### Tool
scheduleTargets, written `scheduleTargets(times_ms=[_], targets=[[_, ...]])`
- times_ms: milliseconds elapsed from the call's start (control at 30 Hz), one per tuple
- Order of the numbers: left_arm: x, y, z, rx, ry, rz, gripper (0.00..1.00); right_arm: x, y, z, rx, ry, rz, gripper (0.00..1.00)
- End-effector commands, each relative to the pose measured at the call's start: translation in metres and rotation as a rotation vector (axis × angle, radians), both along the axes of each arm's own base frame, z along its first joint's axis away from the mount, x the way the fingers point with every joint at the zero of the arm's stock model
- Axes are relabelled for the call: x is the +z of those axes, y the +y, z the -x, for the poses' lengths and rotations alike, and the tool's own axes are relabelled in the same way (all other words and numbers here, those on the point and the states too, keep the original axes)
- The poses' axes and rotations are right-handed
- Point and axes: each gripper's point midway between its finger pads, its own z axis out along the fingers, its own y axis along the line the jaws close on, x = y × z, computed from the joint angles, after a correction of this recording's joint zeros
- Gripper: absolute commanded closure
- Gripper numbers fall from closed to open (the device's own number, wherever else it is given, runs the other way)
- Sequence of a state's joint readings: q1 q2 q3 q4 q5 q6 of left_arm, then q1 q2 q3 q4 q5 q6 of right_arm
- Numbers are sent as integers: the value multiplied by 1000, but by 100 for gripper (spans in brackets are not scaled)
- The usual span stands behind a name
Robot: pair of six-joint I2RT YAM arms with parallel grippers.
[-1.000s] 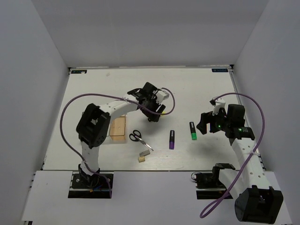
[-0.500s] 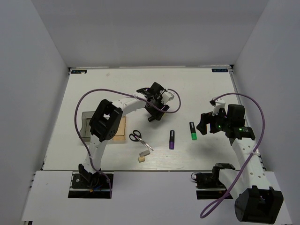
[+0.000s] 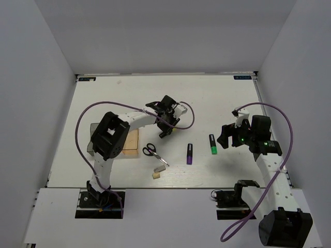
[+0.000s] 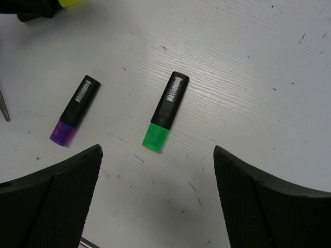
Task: Sort the stationery into containers
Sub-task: Grab a piece of stationery with the left arm, then place the stationery into the container
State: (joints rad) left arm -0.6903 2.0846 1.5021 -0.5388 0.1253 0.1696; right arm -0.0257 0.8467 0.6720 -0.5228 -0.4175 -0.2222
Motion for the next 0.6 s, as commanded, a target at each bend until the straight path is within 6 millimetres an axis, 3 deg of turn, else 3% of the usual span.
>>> scheduleTargets(times_ms=[0, 33, 100, 133, 267, 300, 367, 400, 500, 567], targets=[[31, 20, 6, 107, -41, 20, 100, 19, 0, -6, 8, -62, 4, 11], [66, 26, -2, 189, -97, 82, 100, 20, 0, -7, 9, -67, 5, 11], [75, 36, -3, 266, -113, 110, 100, 20, 1, -6, 10, -62, 0, 11], [97, 49, -11, 326, -169, 134, 100, 20, 1, -6, 11, -66, 1, 11], [136, 90, -4, 545, -237, 192, 100, 21, 1, -6, 10, -72, 1, 11], [130, 108, -1, 615, -246, 133, 100, 21, 1, -6, 8, -74, 1, 11], [134, 122, 4, 679, -247, 118, 100, 21, 2, -7, 11, -72, 0, 11], [126, 140, 13, 717, -235, 36, 100, 21, 1, -6, 11, -71, -1, 11], [115, 165, 25, 792, -216, -48, 100, 20, 1, -6, 6, -63, -4, 11], [109, 167, 28, 806, -208, -34, 100, 21, 2, -6, 9, -68, -8, 11]])
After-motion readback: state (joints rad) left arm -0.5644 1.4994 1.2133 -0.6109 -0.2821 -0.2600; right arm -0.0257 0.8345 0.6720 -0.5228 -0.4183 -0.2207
